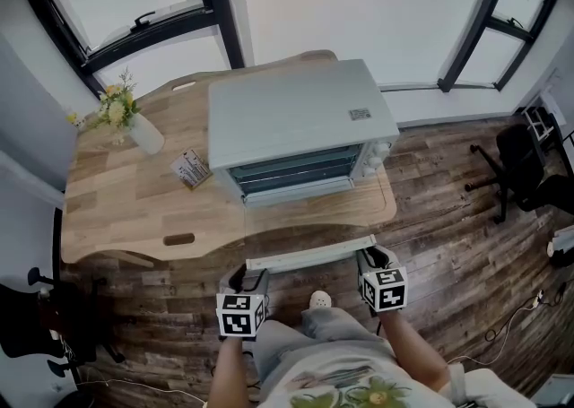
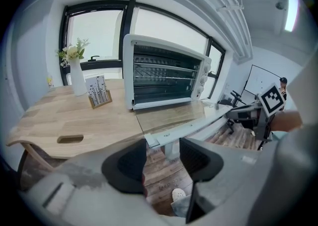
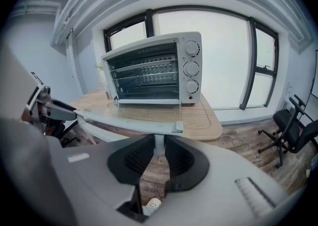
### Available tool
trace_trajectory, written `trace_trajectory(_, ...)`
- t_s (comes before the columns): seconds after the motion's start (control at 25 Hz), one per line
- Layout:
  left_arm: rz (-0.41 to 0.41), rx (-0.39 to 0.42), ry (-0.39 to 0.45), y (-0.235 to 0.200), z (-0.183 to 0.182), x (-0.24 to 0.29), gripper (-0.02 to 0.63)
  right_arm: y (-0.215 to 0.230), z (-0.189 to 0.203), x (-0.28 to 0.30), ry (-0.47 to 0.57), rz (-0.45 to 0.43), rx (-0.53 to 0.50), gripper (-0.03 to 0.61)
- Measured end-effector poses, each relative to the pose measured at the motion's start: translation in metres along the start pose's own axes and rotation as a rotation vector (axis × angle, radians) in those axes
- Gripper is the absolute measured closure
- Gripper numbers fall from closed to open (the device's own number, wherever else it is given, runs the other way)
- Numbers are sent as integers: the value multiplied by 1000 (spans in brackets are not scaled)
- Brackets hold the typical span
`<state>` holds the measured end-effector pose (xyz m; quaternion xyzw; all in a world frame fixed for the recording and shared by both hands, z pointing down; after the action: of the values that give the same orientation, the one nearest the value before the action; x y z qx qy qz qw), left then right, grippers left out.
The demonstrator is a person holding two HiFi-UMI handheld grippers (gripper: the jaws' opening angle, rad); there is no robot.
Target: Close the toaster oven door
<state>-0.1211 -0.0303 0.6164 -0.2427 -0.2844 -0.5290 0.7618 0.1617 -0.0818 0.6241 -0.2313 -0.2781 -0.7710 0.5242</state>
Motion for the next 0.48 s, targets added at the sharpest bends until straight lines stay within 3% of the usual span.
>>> trace_trajectory(0.24, -16, -56, 58, -4, -9, -6, 396, -4, -14, -7, 54, -6, -10, 505)
trace_trajectory(0.48, -33, -60, 72, 0, -12, -7, 396, -5, -21, -10, 80, -19, -16, 505)
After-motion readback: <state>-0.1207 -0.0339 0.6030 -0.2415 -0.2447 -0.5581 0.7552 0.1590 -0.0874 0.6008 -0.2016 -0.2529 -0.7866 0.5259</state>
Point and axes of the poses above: the fingertips, and each gripper's own axes: x forward along the fingers, y to its right, z out of its underside, the point moved 2 cm from there along -x, backward along the fingers, and after that the axes turned 6 degrees about x, right-handed, at the moved point
